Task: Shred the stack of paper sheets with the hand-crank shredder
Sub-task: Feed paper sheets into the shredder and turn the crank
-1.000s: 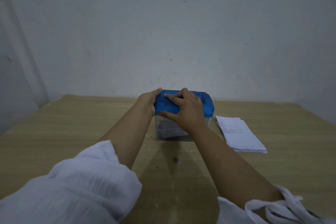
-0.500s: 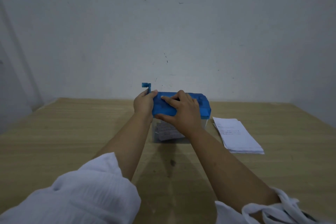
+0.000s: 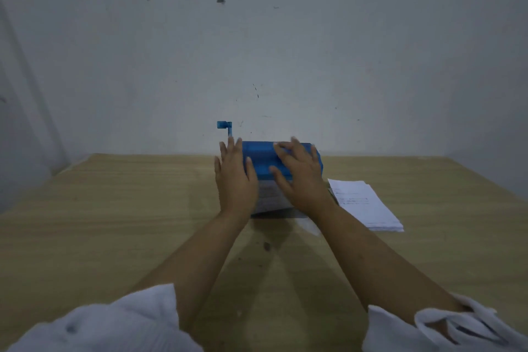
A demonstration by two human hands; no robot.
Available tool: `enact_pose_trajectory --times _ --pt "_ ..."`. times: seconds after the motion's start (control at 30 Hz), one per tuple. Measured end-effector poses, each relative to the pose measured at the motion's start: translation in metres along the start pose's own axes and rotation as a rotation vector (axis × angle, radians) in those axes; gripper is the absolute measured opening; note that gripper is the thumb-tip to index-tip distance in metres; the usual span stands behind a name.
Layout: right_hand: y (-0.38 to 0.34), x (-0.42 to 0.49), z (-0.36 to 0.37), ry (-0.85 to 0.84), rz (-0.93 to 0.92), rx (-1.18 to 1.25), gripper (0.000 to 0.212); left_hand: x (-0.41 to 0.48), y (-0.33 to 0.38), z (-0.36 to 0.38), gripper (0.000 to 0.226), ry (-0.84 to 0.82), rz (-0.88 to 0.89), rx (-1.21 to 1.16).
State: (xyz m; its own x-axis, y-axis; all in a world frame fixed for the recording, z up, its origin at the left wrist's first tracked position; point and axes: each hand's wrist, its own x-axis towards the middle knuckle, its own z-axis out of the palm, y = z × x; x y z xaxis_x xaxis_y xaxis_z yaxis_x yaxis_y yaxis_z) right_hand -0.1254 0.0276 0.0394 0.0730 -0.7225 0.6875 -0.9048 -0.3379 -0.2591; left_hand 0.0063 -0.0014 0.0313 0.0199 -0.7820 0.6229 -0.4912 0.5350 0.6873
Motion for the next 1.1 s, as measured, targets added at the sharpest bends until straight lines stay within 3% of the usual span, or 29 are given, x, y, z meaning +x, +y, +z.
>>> enact_pose_trajectory --times 0.13,0.33,0.43,0.57,0.73,0.93,1.1 --pt "0.035 -0.030 -0.017 0.353 0.150 0.115 0.037 -0.028 -0.001 0.004 0.047 -0.083 0.352 0.097" --pt "0.092 -0.073 -0.038 0.263 0.377 0.050 0.034 -0.060 0.022 0.036 0.048 -0.391 0.561 0.127" --pt "0.114 -0.095 -0.041 0.199 0.471 -0.079 0.021 -0.077 0.037 0.061 0.052 -0.631 0.544 0.091" --pt "0.122 -0.112 -0.041 0.205 0.579 -0.026 0.024 -0.085 0.045 0.095 0.056 -0.756 0.304 0.086" --pt "0.135 -0.109 -0.039 0.172 0.791 -0.009 0.033 -0.081 0.039 0.115 0.063 -0.956 0.287 0.344" --pt "0.144 -0.106 -0.036 0.043 0.949 -0.183 0.042 -0.083 0.041 0.115 0.058 -1.005 0.317 0.414" --pt "0.143 -0.107 -0.042 0.200 0.961 -0.045 0.038 -0.083 0.042 0.115 0.058 -1.008 0.305 0.413"
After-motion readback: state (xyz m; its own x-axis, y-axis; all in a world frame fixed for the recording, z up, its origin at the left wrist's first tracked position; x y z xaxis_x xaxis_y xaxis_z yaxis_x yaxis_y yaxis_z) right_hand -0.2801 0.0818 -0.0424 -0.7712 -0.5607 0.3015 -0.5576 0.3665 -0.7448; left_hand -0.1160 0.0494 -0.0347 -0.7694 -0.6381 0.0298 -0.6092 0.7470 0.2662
